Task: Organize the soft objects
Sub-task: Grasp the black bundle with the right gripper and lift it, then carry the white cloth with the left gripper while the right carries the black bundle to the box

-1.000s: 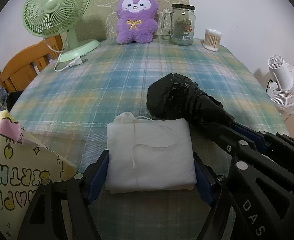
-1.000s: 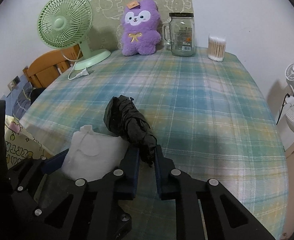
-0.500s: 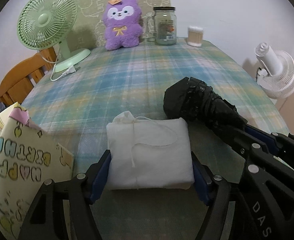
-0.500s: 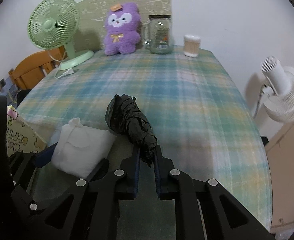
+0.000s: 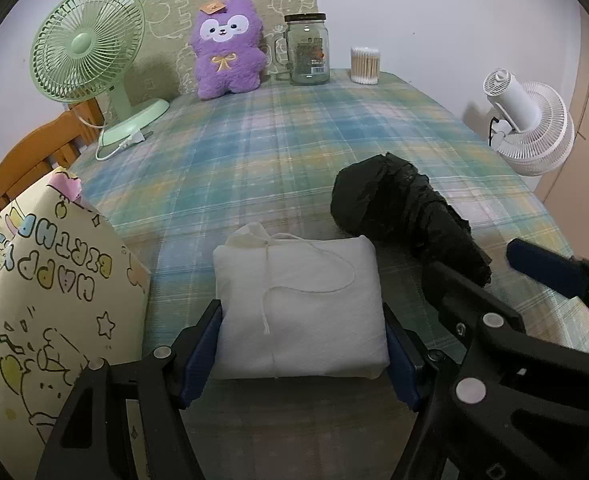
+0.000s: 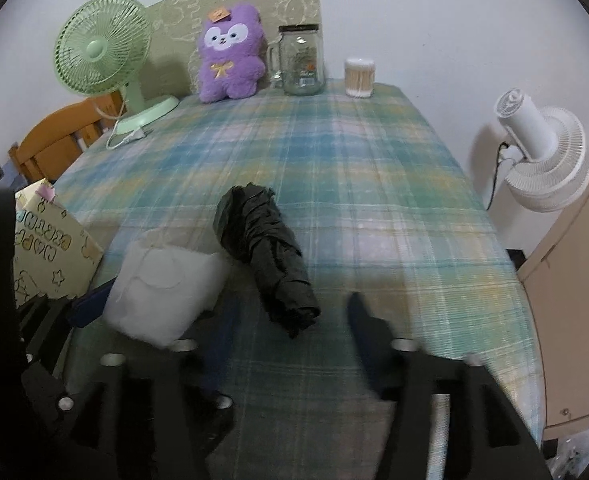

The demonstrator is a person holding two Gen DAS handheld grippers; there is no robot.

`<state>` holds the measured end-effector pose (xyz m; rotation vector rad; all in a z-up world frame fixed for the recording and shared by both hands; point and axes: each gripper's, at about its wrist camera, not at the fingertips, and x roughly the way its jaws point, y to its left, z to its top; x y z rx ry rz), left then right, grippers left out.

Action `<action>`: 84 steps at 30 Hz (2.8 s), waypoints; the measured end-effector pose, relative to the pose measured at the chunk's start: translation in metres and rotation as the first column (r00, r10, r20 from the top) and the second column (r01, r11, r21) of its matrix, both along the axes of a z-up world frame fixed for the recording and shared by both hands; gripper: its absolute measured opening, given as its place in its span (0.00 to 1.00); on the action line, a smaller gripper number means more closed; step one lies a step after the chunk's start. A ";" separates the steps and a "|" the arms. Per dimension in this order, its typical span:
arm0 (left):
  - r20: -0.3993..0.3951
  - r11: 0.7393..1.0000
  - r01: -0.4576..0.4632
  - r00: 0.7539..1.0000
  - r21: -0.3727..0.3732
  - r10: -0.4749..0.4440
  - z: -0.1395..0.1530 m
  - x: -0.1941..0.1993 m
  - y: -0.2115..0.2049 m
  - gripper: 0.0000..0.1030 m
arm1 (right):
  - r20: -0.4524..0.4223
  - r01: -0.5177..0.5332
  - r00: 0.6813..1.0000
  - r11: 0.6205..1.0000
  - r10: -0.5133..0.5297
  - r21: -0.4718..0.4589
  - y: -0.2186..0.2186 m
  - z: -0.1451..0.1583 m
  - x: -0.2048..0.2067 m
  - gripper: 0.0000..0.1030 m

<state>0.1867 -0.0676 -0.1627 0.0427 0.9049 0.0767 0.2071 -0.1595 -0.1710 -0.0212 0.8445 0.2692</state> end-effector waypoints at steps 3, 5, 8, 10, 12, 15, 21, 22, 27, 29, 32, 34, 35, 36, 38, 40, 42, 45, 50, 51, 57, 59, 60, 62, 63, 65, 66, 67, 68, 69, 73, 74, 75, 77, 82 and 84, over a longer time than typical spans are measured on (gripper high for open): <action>-0.001 1.000 -0.007 1.000 -0.004 0.007 0.000 0.002 0.002 0.73 | 0.015 0.000 1.000 1.000 0.000 -0.005 0.003 0.001 0.004 0.66; -0.001 1.000 -0.015 1.000 -0.004 0.015 0.000 0.003 0.003 0.73 | 0.027 0.001 1.000 1.000 -0.001 -0.001 0.004 0.001 0.008 0.66; 0.000 1.000 -0.020 1.000 -0.006 0.020 0.000 0.008 0.004 0.73 | 0.036 0.010 0.999 1.000 -0.011 0.020 0.004 0.001 0.018 0.66; 0.005 1.000 -0.024 1.000 -0.009 0.024 0.002 0.011 0.005 0.73 | 0.035 0.011 0.999 0.999 -0.012 0.036 0.006 0.001 0.024 0.66; 0.004 0.999 -0.028 1.000 -0.017 0.028 0.002 0.015 0.007 0.73 | 0.027 0.010 1.000 0.999 -0.012 0.046 0.007 -0.001 0.029 0.66; 0.000 0.999 -0.033 0.999 -0.021 0.033 0.001 0.019 0.008 0.73 | 0.009 0.008 1.000 0.999 -0.009 0.046 0.012 -0.005 0.036 0.55; -0.003 1.000 -0.029 1.000 -0.010 0.029 -0.002 0.020 0.007 0.73 | -0.057 -0.012 0.998 0.999 0.014 0.043 0.015 -0.017 0.040 0.32; -0.001 1.000 -0.027 1.000 -0.010 0.027 -0.002 0.020 0.007 0.73 | -0.053 -0.011 0.999 0.999 0.013 0.036 0.015 -0.017 0.039 0.31; 0.006 1.000 -0.011 1.000 -0.019 0.011 0.000 0.016 0.005 0.72 | -0.037 -0.001 0.999 0.999 0.003 0.032 0.012 -0.013 0.030 0.28; 0.011 1.000 -0.005 1.000 -0.018 0.005 0.001 0.014 0.004 0.72 | -0.037 0.006 0.999 0.999 -0.004 0.040 0.009 -0.011 0.026 0.28; 0.017 1.000 0.006 1.000 -0.020 -0.006 0.004 0.008 0.001 0.72 | -0.033 0.019 0.999 0.999 -0.018 0.045 0.006 -0.008 0.019 0.28; 0.022 1.000 0.014 1.000 -0.022 -0.013 0.006 0.004 -0.002 0.72 | -0.029 0.028 0.999 0.999 -0.026 0.046 0.004 -0.005 0.013 0.28; 0.024 1.000 0.018 1.000 -0.024 -0.018 0.007 0.001 -0.003 0.72 | -0.028 0.032 0.999 0.998 -0.031 0.047 0.002 -0.003 0.010 0.28; 0.029 0.999 0.023 0.999 -0.023 -0.022 0.009 -0.001 -0.004 0.72 | -0.025 0.037 0.999 0.998 -0.036 0.043 0.002 -0.002 0.007 0.28; 0.034 0.999 0.031 0.999 -0.020 -0.030 0.011 -0.005 -0.006 0.72 | -0.005 0.051 0.999 0.998 -0.051 0.023 0.000 0.002 0.000 0.28; 0.043 0.999 0.044 0.998 -0.021 -0.043 0.014 -0.011 -0.009 0.72 | 0.006 0.058 0.998 0.998 -0.058 0.014 -0.003 0.006 -0.006 0.28; 0.050 0.998 0.054 0.997 -0.020 -0.053 0.017 -0.015 -0.012 0.72 | 0.013 0.070 0.997 0.998 -0.070 0.012 -0.006 0.009 -0.012 0.28; 0.058 0.997 0.068 0.996 -0.021 -0.067 0.021 -0.022 -0.015 0.72 | 0.028 0.089 0.996 0.996 -0.089 0.009 -0.011 0.014 -0.022 0.28; 0.077 0.996 0.091 0.993 -0.020 -0.089 0.029 -0.036 -0.020 0.72 | 0.055 0.110 0.992 0.994 -0.111 0.021 -0.017 0.023 -0.038 0.28; 0.082 0.995 0.094 0.992 -0.020 -0.092 0.031 -0.039 -0.020 0.72 | 0.059 0.112 0.992 0.993 -0.113 0.024 -0.017 0.024 -0.041 0.28; 0.101 0.994 0.110 0.989 -0.011 -0.108 0.041 -0.052 -0.023 0.72 | 0.083 0.148 0.985 0.988 -0.150 0.031 -0.021 0.035 -0.061 0.28; 0.100 0.992 0.123 0.988 -0.010 -0.121 0.044 -0.057 -0.024 0.72 | 0.093 0.160 0.982 0.987 -0.162 0.021 -0.022 0.040 -0.068 0.28; 0.106 0.992 0.126 0.987 -0.011 -0.124 0.047 -0.060 -0.024 0.72 | 0.095 0.163 0.982 0.986 -0.164 0.022 -0.022 0.042 -0.071 0.28; 0.116 0.991 0.130 0.985 -0.014 -0.128 0.052 -0.066 -0.023 0.72 | 0.100 0.162 0.981 0.986 -0.164 0.032 -0.023 0.047 -0.078 0.28; 0.121 0.991 0.133 0.984 -0.016 -0.130 0.054 -0.068 -0.023 0.72 | 0.103 0.165 0.981 0.986 -0.167 0.034 -0.023 0.049 -0.081 0.28; 0.126 0.991 0.133 0.984 -0.019 -0.129 0.058 -0.073 -0.023 0.72 | 0.117 0.169 0.978 0.985 -0.172 0.035 -0.024 0.055 -0.087 0.28; 0.128 0.991 0.133 0.983 -0.022 -0.129 0.060 -0.074 -0.022 0.72 | 0.124 0.169 0.977 0.985 -0.173 0.040 -0.024 0.057 -0.090 0.28; 0.132 0.991 0.133 0.983 -0.025 -0.129 0.062 -0.076 -0.021 0.72 | 0.128 0.170 0.976 0.984 -0.174 0.044 -0.024 0.060 -0.093 0.28; 0.138 0.991 0.134 0.982 -0.023 -0.130 0.065 -0.079 -0.021 0.72 | 0.132 0.174 0.975 0.984 -0.179 0.047 -0.024 0.062 -0.096 0.28; 0.143 0.991 0.136 0.981 -0.020 -0.132 0.067 -0.081 -0.020 0.72 | 0.138 0.179 0.973 0.983 -0.183 0.045 -0.024 0.065 -0.099 0.28; 0.158 0.989 0.147 0.977 -0.021 -0.142 0.078 -0.088 -0.019 0.72 | 0.154 0.188 0.969 0.981 -0.192 0.045 -0.022 0.078 -0.109 0.28; 0.160 0.989 0.149 0.977 -0.020 -0.144 0.080 -0.090 -0.018 0.72 | 0.157 0.190 0.968 0.981 -0.195 0.045 -0.022 0.081 -0.111 0.28; 0.161 0.988 0.154 0.976 -0.019 -0.149 0.084 -0.092 -0.018 0.72 | 0.159 0.194 0.967 0.980 -0.199 0.047 -0.022 0.084 -0.113 0.28; 0.168 0.987 0.159 0.974 -0.019 -0.154 0.089 -0.095 -0.017 0.72 | 0.159 0.197 0.966 0.979 -0.203 0.052 -0.022 0.090 -0.116 0.28; 0.198 0.985 0.174 0.966 -0.016 -0.167 0.104 -0.105 -0.015 0.72 | 0.183 0.204 0.960 0.977 -0.212 0.061 -0.020 0.105 -0.127 0.28; 0.212 0.984 0.179 0.962 -0.016 -0.172 0.111 -0.110 -0.013 0.72 | 0.198 0.207 0.956 0.977 -0.215 0.062 -0.019 0.111 -0.131 0.28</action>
